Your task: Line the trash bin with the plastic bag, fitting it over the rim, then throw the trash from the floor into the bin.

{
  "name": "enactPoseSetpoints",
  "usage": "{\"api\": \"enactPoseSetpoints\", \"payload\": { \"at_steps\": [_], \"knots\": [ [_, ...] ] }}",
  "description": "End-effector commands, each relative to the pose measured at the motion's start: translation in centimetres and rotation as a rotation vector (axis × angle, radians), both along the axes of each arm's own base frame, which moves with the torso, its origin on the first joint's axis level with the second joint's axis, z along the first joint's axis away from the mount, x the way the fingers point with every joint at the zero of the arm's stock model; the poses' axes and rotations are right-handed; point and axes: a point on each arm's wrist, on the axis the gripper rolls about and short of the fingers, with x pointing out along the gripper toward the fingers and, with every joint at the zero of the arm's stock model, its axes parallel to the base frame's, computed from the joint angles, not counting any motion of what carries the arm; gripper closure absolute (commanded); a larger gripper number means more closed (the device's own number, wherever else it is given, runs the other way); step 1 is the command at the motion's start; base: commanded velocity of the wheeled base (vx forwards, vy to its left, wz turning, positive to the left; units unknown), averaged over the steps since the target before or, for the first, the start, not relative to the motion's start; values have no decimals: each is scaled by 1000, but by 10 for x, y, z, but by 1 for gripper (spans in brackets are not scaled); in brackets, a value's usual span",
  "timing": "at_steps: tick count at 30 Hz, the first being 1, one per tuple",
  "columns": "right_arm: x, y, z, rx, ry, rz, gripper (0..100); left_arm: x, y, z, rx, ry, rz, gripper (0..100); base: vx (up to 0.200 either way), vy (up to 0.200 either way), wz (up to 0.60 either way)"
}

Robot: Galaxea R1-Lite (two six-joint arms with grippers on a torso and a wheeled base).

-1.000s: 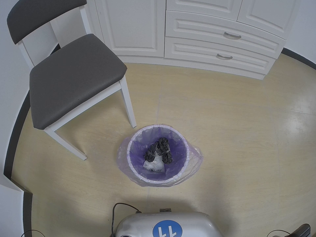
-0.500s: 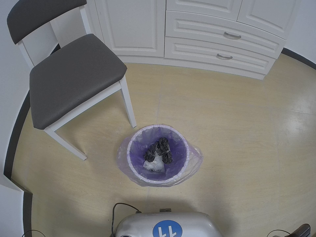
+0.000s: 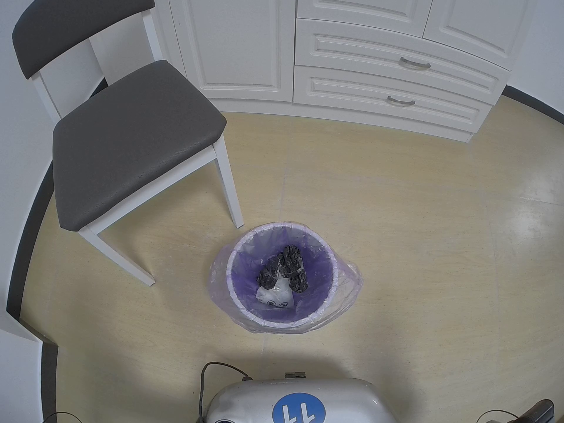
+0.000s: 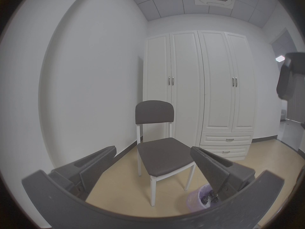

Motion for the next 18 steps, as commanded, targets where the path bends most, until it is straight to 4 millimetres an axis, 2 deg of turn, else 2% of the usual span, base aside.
{"api": "enactPoseSetpoints", "payload": {
  "at_steps": [1,7,9,12,18],
  "knots": [
    [11,0,-20,-13,-23,6,0,42,0,-47,4,27,-16,0,0,0,0],
    [26,0,-47,-20,62,-1,0,59,-1,-76,1,116,-26,0,0,0,0],
    [28,0,-50,-19,83,0,0,61,-1,-82,-7,134,-30,0,0,0,0],
    [30,0,-53,-18,116,2,0,69,-1,-101,-27,200,-39,0,0,0,0],
    [37,0,-69,-18,291,4,0,71,-1,-112,-69,303,-62,0,0,0,0]
  ]
}}
